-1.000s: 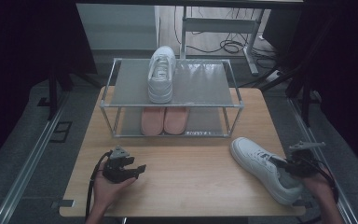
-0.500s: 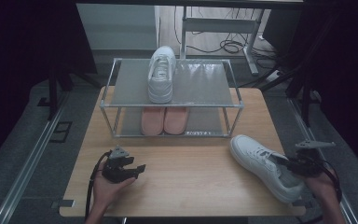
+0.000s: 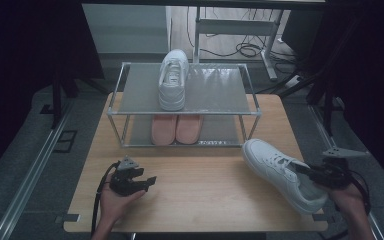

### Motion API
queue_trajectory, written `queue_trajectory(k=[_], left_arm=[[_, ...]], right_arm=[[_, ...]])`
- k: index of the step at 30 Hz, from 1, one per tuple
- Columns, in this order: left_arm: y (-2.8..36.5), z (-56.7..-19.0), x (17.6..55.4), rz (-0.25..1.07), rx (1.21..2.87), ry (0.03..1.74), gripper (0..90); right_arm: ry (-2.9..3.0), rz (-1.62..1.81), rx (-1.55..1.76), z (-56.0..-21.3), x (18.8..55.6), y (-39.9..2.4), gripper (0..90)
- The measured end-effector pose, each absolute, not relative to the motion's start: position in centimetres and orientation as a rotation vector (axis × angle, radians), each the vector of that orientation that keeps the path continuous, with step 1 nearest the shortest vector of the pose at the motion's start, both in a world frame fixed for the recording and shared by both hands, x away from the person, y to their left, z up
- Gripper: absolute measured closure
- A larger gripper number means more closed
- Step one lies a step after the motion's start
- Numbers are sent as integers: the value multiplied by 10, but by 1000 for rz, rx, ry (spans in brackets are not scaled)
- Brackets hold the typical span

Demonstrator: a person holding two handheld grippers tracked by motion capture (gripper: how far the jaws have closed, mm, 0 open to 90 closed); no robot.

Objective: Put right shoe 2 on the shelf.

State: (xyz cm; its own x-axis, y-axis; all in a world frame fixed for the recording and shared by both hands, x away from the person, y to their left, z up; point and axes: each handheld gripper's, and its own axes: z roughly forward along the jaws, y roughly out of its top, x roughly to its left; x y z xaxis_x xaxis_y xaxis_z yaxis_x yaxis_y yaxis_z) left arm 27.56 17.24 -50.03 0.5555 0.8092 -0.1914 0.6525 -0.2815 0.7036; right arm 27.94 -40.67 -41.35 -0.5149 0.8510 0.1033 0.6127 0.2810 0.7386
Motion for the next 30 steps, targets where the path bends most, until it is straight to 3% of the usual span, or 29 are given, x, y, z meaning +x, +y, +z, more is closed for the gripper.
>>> queue_trajectory(k=[15,30], left_arm=[[174,-501,276,257,2019,1177,391],[175,-502,277,256,2017,1183,392]], right_arm=[[2276,1230,1178,-377,288,-354,811],[2302,1373,1098,-373,307,-299,811]])
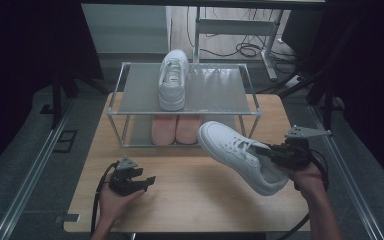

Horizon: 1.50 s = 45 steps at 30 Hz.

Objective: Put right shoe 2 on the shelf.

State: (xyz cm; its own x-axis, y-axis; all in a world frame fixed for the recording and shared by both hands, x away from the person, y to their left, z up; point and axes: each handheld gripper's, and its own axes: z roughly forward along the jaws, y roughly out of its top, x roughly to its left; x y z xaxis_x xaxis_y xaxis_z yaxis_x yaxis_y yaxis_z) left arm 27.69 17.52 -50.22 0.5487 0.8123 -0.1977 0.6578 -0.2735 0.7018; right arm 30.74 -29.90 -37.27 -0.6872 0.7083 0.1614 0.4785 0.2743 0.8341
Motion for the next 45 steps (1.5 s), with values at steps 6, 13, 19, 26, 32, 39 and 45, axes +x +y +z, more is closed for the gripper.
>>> queue_trajectory(k=[6,13,19,26,32,39,45], left_arm=[[175,-502,277,255,2020,1182,391],[175,-503,277,255,2022,1183,392],[175,-503,277,254,2019,1183,391],[175,-503,277,250,2017,1185,392],[176,-503,277,253,2021,1181,392],[176,-503,278,255,2021,1179,392],[176,-503,278,251,2019,1180,391]], right_arm=[[2297,1395,1075,-368,312,-287,811],[2270,1440,1049,-358,315,-278,812],[2239,1469,1035,-345,319,-273,812],[2191,1492,1041,-330,326,-269,811],[2155,1512,1067,-321,335,-268,811],[2101,1514,1118,-311,353,-267,811],[2068,1494,1149,-302,366,-264,811]])
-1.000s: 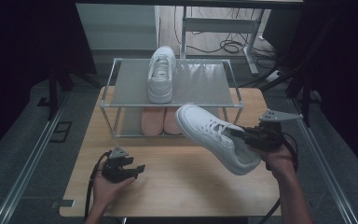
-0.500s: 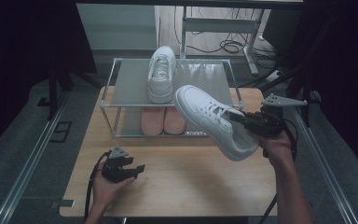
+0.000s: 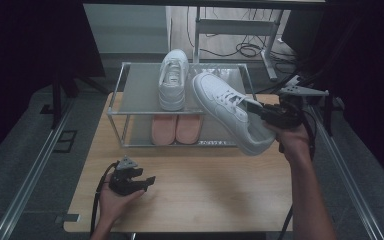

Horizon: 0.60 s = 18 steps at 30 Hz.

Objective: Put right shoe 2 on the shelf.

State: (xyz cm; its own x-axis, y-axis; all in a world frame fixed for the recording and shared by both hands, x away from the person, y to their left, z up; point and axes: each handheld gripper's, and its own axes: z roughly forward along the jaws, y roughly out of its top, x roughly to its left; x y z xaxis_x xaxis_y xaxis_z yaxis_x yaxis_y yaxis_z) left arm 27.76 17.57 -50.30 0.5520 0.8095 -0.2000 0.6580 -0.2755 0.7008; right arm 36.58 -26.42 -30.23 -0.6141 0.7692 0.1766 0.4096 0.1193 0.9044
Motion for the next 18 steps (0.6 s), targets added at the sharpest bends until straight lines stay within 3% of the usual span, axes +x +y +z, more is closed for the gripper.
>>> queue_trajectory(k=[18], left_arm=[[175,-504,278,249,2022,1179,391]], right_arm=[[1984,1456,1274,-286,406,-242,809]])
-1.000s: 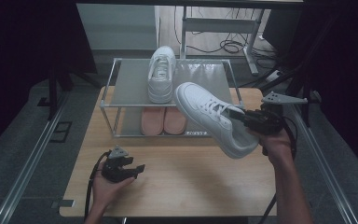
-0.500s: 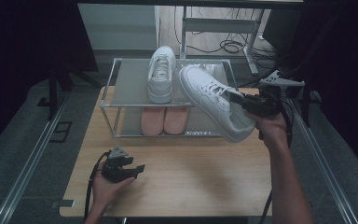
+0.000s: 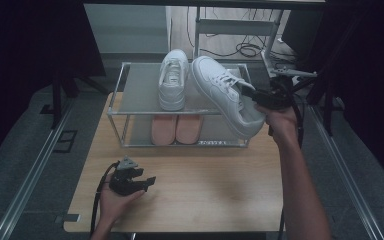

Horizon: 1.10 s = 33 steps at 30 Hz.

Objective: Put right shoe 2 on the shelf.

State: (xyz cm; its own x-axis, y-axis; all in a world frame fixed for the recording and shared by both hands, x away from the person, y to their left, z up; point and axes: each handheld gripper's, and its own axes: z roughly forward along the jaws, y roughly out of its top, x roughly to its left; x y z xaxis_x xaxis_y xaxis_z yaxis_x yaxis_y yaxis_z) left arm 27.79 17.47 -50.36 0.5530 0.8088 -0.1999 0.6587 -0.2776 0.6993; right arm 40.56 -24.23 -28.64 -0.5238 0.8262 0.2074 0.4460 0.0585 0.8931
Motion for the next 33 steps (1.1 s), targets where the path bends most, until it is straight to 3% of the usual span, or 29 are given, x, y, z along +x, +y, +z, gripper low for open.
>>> queue_trajectory(k=[33], left_arm=[[178,-503,278,248,2018,1179,391]], right_arm=[[1847,1388,1476,-273,457,-211,800]])
